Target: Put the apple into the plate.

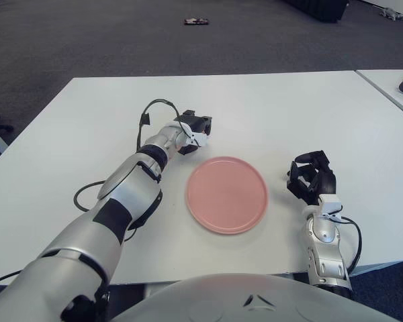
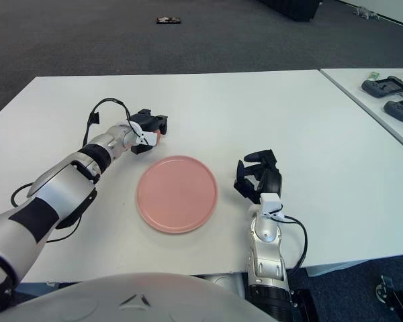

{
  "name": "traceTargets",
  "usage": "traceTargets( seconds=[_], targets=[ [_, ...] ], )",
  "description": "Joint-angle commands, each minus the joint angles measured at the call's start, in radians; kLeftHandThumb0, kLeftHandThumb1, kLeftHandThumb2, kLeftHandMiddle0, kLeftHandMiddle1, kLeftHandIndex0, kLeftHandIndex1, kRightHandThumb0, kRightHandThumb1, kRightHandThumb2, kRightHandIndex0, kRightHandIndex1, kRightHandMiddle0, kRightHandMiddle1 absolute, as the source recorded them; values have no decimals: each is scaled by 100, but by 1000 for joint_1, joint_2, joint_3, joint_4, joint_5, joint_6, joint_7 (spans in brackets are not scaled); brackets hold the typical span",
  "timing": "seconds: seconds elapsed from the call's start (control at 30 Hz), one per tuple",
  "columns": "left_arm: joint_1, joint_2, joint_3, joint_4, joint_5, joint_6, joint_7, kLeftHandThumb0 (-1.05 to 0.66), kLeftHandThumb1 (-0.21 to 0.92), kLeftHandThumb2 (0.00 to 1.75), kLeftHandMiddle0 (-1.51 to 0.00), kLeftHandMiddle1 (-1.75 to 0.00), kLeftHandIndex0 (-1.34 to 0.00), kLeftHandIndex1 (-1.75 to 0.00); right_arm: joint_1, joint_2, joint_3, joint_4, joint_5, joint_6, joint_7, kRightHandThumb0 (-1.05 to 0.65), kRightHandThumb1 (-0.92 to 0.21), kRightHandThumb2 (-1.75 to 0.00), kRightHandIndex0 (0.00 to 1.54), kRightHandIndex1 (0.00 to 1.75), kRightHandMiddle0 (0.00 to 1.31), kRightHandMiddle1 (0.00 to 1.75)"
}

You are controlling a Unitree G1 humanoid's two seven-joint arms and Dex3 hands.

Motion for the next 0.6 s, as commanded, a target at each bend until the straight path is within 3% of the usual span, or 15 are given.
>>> traceTargets(
  seconds=[0.0,0.57],
  targets=[
    [26,8,6,15,-3,13,0,0,-8,171,-97,-157,-68,-175,-9,-1,-7,3,4,-7,-3,-39,-64,-92,56,157,36,175],
    [31,7,27,7,-24,6,27,0,-10,173,-98,-159,-69,-175,-12,-8,-10,13,5,-25,9,-40,-60,-96,60,156,39,175]
  ],
)
